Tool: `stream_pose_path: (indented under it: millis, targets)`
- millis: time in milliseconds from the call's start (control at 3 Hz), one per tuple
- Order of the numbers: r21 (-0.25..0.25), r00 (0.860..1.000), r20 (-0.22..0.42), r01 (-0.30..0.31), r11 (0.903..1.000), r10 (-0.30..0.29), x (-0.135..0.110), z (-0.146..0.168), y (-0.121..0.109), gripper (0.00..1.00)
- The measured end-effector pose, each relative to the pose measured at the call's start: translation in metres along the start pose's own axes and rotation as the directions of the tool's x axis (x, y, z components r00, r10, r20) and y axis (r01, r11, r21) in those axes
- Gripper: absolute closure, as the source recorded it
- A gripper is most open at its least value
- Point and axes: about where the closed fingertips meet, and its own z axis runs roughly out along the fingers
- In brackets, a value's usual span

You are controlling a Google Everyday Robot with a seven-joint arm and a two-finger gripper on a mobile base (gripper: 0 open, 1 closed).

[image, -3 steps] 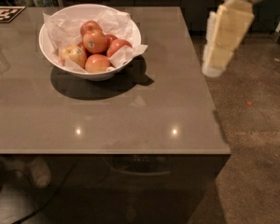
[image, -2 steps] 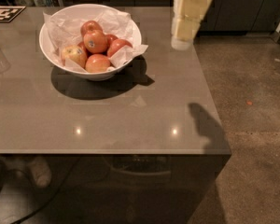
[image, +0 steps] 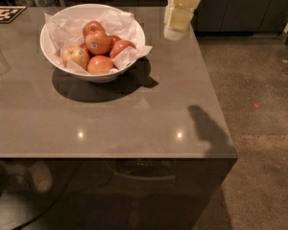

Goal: Pick apple from white bowl

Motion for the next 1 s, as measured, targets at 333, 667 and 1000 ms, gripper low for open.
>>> stream_pose_path:
  millis: [333, 667, 1000]
  targets:
    - [-0.022, 0.998, 0.05, -0.044, 0.9988, 0.045, -0.017, 0.023, -0.023, 0.0]
    - [-0.077, 0.99, 0.072, -0.118, 0.99, 0.123, -0.033, 0.066, -0.059, 0.0]
    - [-0.118, 0.98, 0.07, -0.179, 0.9767, 0.188, -0.04, 0.112, -0.087, 0.0]
